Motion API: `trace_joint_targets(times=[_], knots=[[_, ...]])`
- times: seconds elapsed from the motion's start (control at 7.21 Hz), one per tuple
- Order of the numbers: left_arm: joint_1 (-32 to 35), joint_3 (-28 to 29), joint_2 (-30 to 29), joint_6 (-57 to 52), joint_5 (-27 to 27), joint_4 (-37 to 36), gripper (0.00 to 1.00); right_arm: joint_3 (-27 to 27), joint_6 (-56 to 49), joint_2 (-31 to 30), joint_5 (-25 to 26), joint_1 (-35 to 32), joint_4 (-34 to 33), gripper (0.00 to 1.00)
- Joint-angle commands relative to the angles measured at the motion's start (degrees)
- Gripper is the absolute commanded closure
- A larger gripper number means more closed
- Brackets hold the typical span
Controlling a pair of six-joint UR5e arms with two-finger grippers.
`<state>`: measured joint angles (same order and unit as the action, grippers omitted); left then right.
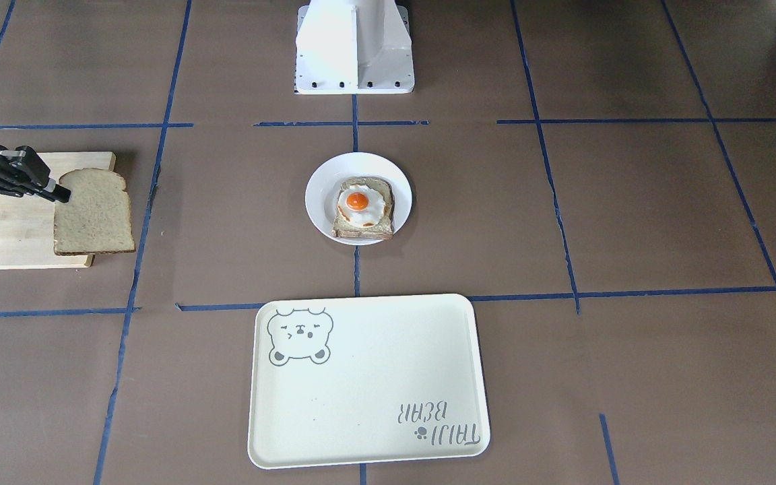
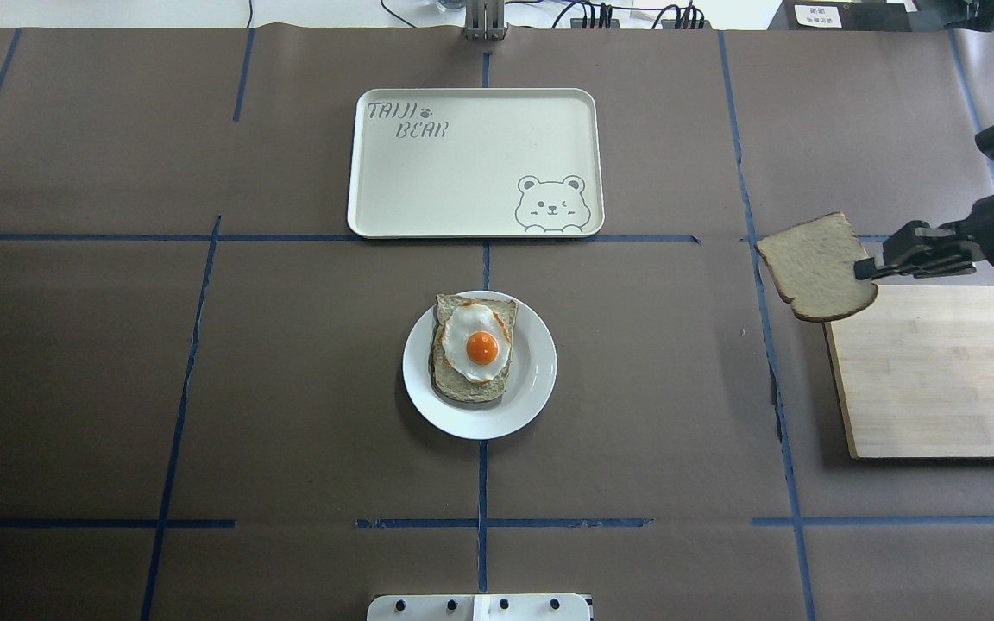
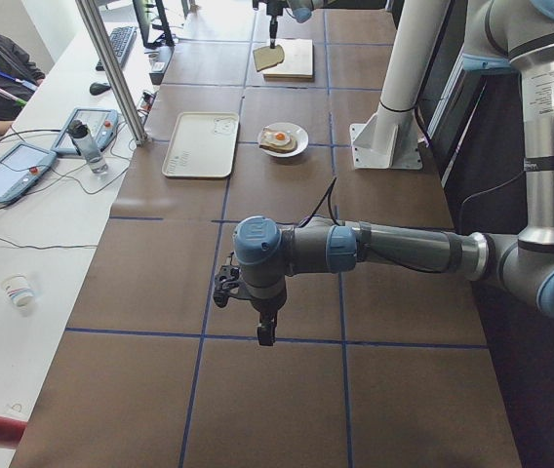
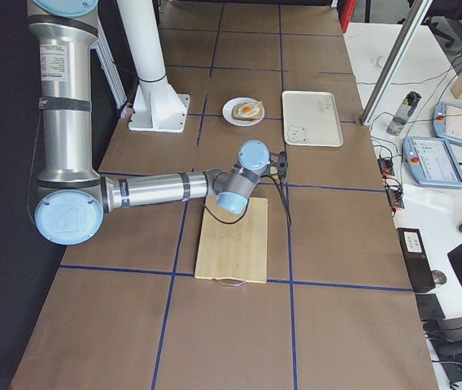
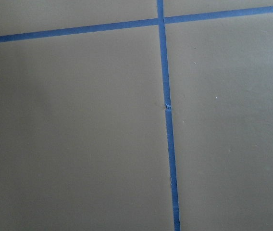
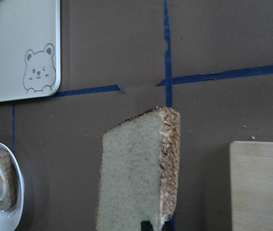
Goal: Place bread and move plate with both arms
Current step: 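Lift the bread slice with the right gripper and carry it toward the plate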
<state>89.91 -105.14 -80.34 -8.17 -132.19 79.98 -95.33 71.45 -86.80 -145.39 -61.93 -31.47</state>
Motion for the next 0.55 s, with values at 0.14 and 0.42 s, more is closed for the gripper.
trace_joint_targets(times=[0.14,0.42], knots=[[0.00,-0.24,0.00,0.00,0.00,-0.09,0.00,-2.30,22.10,14.44,16.79,15.37,0.18,1.00],[0.00,-0.24,0.00,0.00,0.00,0.00,0.00,-5.21,27.14,17.26,39.90,31.10,-0.43,1.00]])
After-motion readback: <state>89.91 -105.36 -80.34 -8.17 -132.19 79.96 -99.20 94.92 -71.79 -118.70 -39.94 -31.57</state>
